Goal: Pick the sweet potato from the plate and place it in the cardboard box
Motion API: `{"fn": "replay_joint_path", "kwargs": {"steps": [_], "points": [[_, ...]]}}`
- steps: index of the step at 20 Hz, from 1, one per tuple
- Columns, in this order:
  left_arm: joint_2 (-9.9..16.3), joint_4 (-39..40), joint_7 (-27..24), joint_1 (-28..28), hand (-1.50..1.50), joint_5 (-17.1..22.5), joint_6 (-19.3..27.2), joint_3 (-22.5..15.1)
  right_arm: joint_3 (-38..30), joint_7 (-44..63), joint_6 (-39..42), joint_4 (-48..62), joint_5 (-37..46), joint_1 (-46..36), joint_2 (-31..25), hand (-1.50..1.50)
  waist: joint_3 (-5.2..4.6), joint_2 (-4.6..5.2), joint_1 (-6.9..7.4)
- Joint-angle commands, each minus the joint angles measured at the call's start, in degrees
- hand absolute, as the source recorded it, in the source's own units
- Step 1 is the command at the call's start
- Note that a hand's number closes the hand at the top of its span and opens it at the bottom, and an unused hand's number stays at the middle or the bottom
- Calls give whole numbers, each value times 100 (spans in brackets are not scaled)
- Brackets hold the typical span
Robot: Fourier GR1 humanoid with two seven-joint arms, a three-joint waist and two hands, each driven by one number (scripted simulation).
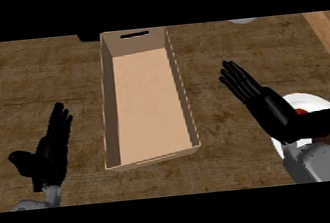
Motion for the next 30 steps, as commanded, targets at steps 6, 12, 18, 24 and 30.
{"fn": "replay_joint_path", "kwargs": {"steps": [6, 12, 18, 24, 30], "points": [[1007, 224, -25, 77, 0, -815, 47, 39, -2069, -399, -1794, 664, 980, -242, -1141, -150, 208, -98, -177], [1024, 104, 317, 27, 0, -803, -125, -153, -2571, -332, -3989, 1659, 2017, 578, -938, -150, 215, -78, -170], [939, -5, 528, -91, 0, -976, -197, -160, -2321, -253, -3357, 1471, 2632, 1425, -1780, -150, 195, -87, -36], [1096, -251, 656, 24, 0, -1032, -189, -147, -1627, 1823, -2244, 941, 3446, 1600, -3313, -150, 165, -111, 8], [1048, -342, 828, -144, 0, -1033, -213, -146, -844, 3509, -461, 260, 3323, 1506, -3961, -150, 166, -88, 78]]}}
